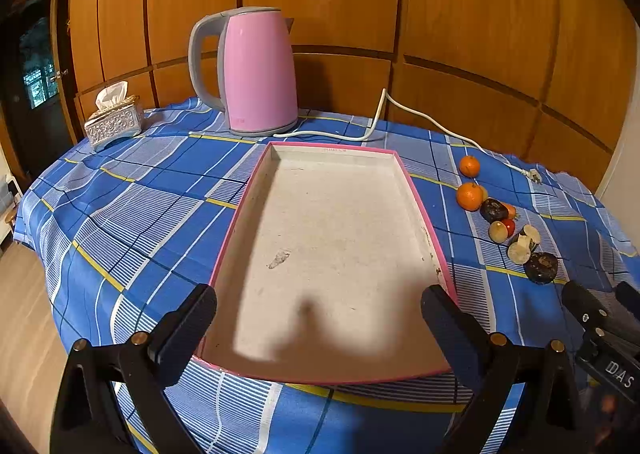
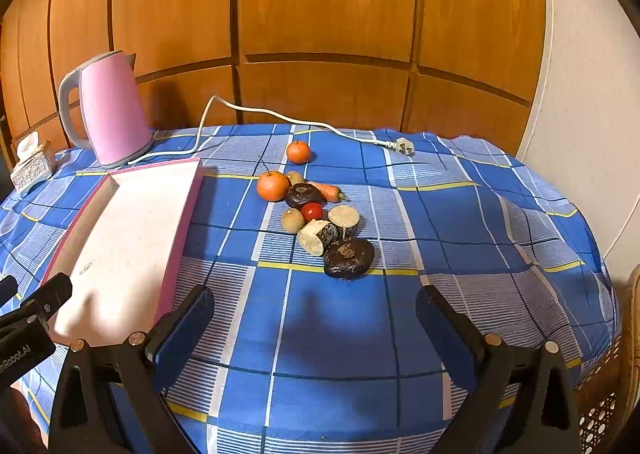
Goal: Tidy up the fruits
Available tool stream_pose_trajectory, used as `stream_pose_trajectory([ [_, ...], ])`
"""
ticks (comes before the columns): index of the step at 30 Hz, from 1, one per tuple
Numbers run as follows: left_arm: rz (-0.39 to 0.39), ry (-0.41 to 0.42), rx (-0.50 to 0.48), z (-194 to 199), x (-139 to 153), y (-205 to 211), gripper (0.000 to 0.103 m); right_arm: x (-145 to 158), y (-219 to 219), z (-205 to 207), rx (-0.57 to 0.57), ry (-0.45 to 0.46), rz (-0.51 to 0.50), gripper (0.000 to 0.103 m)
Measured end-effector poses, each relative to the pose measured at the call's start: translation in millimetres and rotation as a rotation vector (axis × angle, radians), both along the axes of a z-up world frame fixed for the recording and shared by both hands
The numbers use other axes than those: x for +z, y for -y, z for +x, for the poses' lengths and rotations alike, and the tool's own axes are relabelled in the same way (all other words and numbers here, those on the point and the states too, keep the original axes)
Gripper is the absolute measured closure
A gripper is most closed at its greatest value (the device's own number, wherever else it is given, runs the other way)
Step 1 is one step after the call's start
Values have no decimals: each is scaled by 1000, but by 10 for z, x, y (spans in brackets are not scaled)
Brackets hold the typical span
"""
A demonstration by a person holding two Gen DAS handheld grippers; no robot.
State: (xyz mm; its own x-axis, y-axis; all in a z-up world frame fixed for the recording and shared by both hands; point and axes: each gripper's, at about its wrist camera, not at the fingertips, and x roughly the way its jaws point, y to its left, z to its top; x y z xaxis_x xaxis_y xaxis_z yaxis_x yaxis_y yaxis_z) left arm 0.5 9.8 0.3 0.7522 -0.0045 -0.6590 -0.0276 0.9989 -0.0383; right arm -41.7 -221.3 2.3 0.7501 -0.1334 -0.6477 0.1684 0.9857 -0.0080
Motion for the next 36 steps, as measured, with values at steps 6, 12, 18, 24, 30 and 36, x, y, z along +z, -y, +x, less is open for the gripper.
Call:
stream_pose_trajectory([
  [6,-1,-1,0,1,0,-6,0,-3,-6,-2,0,1,-1,1],
  [12,-4,-1,-2,-5,8,-21,0,4,7,-4,-1,5,-4,1],
  [18,-4,-1,-2,-3,5,-22,0,5,30,-2,-3,9,-11,1],
  [24,-3,-1,-2,-4,5,-21,0,6,65,4,-8,9,-17,1],
  [30,-3,-6,-3,-10,-10,-31,0,16,167,37,-28,7,-25,1],
  [36,-3,-14,-6,0,-30,-22,0,32,333,97,-46,-12,-27,1],
])
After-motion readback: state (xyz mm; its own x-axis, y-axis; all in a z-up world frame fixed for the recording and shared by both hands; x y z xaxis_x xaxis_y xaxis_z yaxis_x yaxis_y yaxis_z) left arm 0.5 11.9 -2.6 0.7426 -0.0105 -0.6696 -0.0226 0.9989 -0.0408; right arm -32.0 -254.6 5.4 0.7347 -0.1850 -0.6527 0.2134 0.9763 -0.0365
